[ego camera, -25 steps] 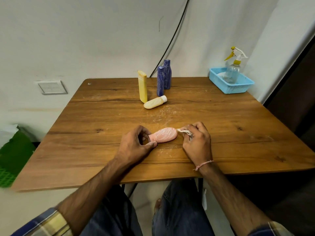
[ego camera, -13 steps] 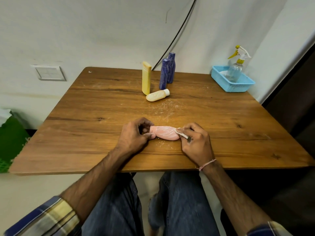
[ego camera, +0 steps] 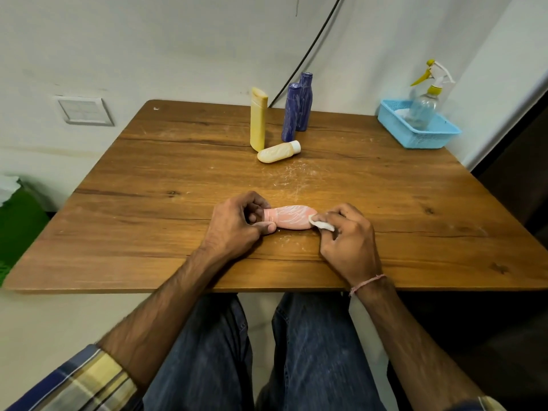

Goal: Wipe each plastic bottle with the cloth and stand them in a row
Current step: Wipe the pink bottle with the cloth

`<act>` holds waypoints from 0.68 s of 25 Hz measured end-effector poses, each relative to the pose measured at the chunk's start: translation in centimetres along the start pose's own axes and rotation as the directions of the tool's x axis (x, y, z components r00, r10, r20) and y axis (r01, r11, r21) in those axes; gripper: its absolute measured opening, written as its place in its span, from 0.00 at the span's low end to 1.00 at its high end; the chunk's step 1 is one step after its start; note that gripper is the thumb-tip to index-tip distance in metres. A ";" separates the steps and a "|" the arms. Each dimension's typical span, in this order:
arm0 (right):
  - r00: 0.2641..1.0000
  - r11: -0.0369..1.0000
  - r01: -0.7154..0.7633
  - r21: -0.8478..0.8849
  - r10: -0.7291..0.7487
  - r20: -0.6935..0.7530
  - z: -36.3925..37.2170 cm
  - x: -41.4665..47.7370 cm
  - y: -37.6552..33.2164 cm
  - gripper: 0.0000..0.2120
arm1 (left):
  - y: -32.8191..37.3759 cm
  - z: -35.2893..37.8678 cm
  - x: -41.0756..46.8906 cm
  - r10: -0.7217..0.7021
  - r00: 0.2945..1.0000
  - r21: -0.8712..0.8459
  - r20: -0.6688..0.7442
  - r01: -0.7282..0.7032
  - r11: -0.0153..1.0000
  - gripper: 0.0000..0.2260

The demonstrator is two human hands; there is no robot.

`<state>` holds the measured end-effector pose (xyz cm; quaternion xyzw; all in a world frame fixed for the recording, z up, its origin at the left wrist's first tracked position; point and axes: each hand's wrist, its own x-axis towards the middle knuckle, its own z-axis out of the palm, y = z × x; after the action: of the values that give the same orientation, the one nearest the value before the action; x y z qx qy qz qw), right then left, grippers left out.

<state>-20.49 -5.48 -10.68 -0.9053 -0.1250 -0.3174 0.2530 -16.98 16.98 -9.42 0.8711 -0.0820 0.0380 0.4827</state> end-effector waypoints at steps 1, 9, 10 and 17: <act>0.999 0.999 0.035 0.000 -0.035 0.028 0.0 -0.1 -0.1 0.14 | 0.0 0.0 0.0 0.004 1.000 -0.001 -0.003 -0.004 1.000 0.15; 0.995 0.997 0.075 0.006 -0.075 0.063 0.4 -0.2 -1.0 0.15 | -0.5 -0.1 0.2 0.049 0.999 0.025 -0.002 -0.049 0.999 0.16; 0.993 0.996 0.091 0.006 -0.091 0.072 0.4 -0.4 -1.1 0.15 | -0.5 -0.2 0.2 0.052 0.999 0.021 -0.002 -0.052 0.998 0.16; 0.996 0.998 0.023 0.059 -0.027 0.080 0.6 -0.1 -1.7 0.17 | -0.7 -0.1 0.2 0.068 0.998 0.032 -0.009 -0.068 0.997 0.16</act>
<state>-20.93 -3.68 -10.52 -0.9081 -0.1555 -0.2800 0.2697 -16.69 17.36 -9.92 0.8750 -0.1084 0.0602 0.4679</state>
